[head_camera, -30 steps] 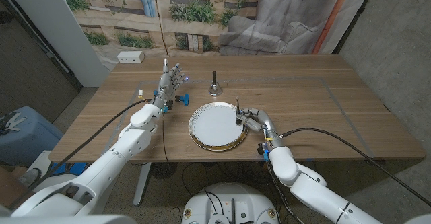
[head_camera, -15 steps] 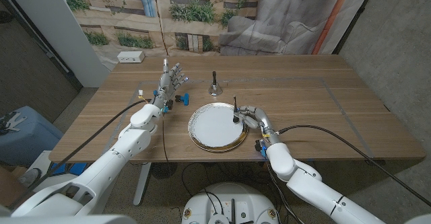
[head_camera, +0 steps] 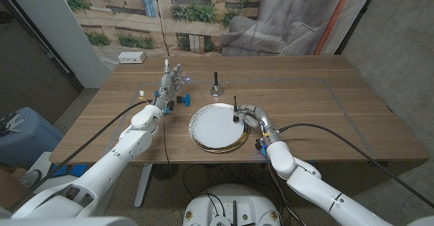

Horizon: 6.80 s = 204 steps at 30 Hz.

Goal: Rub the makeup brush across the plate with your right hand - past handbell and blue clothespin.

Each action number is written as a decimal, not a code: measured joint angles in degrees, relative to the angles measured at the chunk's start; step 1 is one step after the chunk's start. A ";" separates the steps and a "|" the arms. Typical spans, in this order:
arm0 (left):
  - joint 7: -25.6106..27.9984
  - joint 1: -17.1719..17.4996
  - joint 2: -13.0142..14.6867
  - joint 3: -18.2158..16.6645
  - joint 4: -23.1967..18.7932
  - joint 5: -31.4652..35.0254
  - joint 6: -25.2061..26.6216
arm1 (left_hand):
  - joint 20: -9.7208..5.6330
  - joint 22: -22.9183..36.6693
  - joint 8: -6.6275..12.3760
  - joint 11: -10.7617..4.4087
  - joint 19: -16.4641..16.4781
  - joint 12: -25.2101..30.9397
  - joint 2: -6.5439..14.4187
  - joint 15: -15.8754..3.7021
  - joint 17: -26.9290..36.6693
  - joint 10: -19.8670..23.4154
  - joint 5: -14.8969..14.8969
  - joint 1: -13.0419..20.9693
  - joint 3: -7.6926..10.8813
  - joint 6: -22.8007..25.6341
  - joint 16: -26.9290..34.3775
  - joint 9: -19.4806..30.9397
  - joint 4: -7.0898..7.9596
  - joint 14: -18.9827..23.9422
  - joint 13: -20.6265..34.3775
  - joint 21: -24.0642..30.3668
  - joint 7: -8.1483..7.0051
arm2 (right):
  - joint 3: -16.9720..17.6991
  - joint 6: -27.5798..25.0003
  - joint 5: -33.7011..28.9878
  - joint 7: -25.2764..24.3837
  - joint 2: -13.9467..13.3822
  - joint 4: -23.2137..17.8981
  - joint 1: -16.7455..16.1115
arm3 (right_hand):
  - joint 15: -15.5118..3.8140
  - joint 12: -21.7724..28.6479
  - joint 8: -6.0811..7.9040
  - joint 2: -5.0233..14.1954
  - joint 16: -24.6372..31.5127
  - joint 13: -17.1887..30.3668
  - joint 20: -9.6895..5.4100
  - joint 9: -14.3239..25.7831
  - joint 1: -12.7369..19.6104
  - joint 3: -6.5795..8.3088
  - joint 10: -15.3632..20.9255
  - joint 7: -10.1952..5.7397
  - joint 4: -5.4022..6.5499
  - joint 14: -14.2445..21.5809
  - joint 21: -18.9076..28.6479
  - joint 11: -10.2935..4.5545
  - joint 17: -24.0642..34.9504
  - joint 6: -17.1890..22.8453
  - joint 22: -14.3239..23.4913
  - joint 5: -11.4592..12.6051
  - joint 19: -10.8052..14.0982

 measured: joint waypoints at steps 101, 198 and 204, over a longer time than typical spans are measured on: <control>0.00 0.00 0.00 -0.01 0.01 0.00 0.00 | 0.00 0.00 0.00 -0.21 0.00 0.00 0.00 0.00 0.00 -0.21 0.00 0.00 0.00 0.00 0.00 0.00 0.00 0.00 0.00 0.00 0.00 | 1.55 -0.29 0.84 1.46 0.80 0.66 4.81 | -0.42 0.00 -0.67 0.62 -0.27 0.00 0.00 0.27 -0.62 -0.24 0.00 0.00 0.24 0.83 0.00 0.00 -0.55 0.62 0.00 -0.04 0.00; -0.01 0.00 0.02 -0.02 -0.01 -0.02 0.04 | 0.00 0.00 0.00 -0.20 0.00 0.00 0.00 0.00 0.00 -0.21 0.00 0.00 0.00 0.00 0.00 0.00 0.00 0.00 0.00 0.00 0.00 | -6.69 -22.16 -45.66 10.71 -17.30 -1.21 16.56 | -0.10 0.00 -0.85 0.97 -0.27 -0.01 0.00 0.57 -0.98 -0.24 0.00 0.21 0.24 3.19 0.44 0.00 -0.82 1.65 0.00 0.18 2.06; -0.01 0.00 0.02 -0.02 -0.01 -0.02 0.04 | 0.00 0.00 0.00 -0.20 0.00 0.00 0.00 0.00 0.00 -0.21 0.00 0.00 0.00 0.00 0.00 0.00 0.00 0.00 0.00 0.00 0.00 | -7.62 -22.58 -47.02 11.91 -16.81 -0.24 16.98 | -0.10 0.00 -0.86 0.97 -0.26 -0.01 0.00 0.77 -0.98 -0.24 0.00 0.21 0.24 3.19 0.45 0.00 -0.82 1.64 0.00 0.18 2.06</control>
